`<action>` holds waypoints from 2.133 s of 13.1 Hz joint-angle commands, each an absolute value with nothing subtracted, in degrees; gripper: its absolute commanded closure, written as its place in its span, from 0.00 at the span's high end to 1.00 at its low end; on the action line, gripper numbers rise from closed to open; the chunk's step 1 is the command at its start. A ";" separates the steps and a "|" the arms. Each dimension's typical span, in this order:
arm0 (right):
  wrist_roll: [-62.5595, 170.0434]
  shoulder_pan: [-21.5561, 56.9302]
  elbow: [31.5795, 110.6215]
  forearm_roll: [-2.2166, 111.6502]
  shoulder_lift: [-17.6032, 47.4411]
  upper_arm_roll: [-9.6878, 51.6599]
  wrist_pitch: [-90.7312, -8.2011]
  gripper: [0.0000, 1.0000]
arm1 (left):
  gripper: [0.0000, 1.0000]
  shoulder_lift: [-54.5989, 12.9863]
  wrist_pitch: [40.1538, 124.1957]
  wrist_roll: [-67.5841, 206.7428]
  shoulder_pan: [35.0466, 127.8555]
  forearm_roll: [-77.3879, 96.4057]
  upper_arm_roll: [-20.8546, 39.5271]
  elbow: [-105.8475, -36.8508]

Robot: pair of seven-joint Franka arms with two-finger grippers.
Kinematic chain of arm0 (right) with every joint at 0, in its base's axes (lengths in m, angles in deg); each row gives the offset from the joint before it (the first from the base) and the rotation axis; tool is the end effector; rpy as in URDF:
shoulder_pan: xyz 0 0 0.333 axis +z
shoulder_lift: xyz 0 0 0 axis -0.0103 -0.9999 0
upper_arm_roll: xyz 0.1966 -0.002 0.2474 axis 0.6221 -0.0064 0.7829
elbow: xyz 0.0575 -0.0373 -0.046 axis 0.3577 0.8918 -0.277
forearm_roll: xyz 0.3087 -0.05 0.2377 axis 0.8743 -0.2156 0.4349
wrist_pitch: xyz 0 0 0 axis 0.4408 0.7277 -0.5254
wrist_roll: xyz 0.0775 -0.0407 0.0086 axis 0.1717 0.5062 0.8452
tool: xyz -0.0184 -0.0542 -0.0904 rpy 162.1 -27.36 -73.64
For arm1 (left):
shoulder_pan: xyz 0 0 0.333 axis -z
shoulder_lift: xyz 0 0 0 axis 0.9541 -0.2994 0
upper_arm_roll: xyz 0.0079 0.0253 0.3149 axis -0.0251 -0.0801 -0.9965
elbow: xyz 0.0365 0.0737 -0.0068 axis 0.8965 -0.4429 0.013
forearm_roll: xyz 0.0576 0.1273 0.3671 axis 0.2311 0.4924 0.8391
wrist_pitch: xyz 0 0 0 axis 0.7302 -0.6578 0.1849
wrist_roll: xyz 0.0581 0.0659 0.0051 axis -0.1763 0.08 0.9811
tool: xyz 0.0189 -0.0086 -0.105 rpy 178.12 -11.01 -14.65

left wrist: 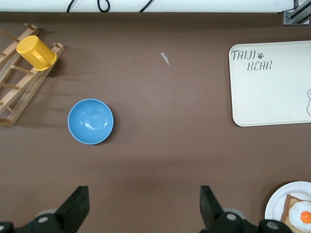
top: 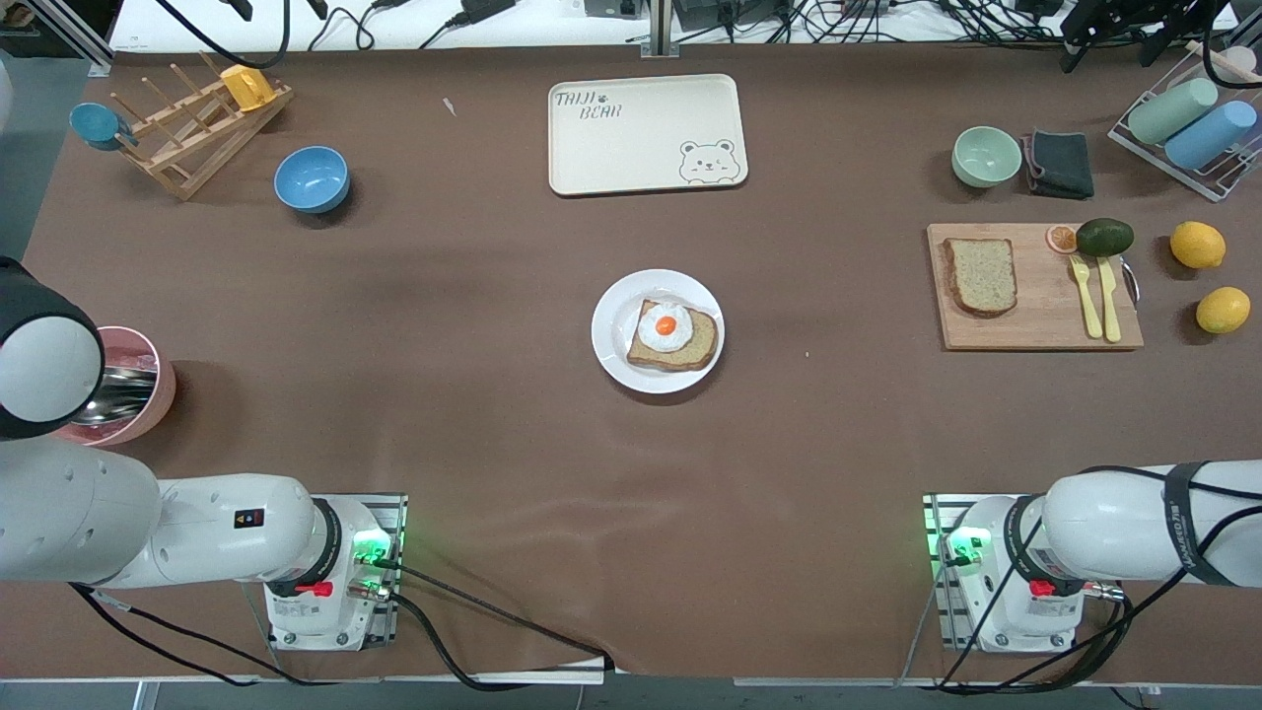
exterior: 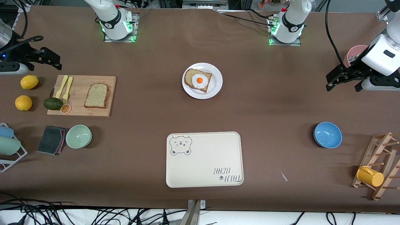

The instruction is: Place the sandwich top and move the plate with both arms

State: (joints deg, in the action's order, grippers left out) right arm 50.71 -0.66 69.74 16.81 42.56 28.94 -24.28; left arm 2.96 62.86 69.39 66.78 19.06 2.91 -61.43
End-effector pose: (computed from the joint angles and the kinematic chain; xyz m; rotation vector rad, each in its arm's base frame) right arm 0.5299 0.0106 0.6026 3.1194 0.0892 -0.0858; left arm 0.5746 -0.0576 0.6222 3.1287 0.0063 0.1678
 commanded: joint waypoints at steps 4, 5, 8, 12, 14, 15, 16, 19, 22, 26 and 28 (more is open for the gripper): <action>50.47 -0.73 70.60 17.25 43.75 28.98 -23.93 1.00 | 1.00 2.97 61.43 69.11 66.60 17.71 2.88 -60.14; 50.29 -0.73 70.69 17.60 43.83 28.98 -23.85 1.00 | 1.00 2.97 61.43 69.11 66.51 17.71 2.88 -60.14; 50.29 -0.73 70.78 17.61 43.83 28.90 -23.32 1.00 | 1.00 2.88 61.43 69.11 66.60 17.71 2.96 -60.14; 50.99 -0.82 70.95 19.10 43.57 28.90 -24.20 1.00 | 1.00 2.88 61.43 68.93 66.34 17.71 2.88 -60.14; 50.47 -0.64 71.13 19.01 43.66 29.07 -24.11 1.00 | 1.00 2.88 61.43 69.11 66.42 17.71 2.96 -60.14; 50.64 -0.73 71.13 19.01 43.74 29.07 -24.28 1.00 | 1.00 2.88 61.43 69.02 66.42 17.71 2.96 -60.14; 50.64 -0.73 71.13 19.01 43.74 29.07 -24.20 1.00 | 1.00 2.88 61.43 69.02 66.42 17.71 2.96 -60.14; 51.00 -0.73 73.57 19.10 44.35 28.29 -24.98 1.00 | 1.00 2.88 61.43 69.02 66.42 17.80 2.96 -60.14; 50.39 -0.82 78.95 19.01 47.70 28.19 -30.09 1.00 | 1.00 2.88 61.43 69.02 66.51 17.80 2.96 -60.14; 50.55 -0.47 78.52 18.84 47.70 28.37 -29.74 1.00 | 1.00 2.88 61.43 69.02 66.51 17.80 2.96 -60.14; 50.64 -0.38 77.81 18.75 47.35 28.37 -29.65 1.00 | 1.00 2.88 61.43 69.02 66.51 17.80 2.96 -60.14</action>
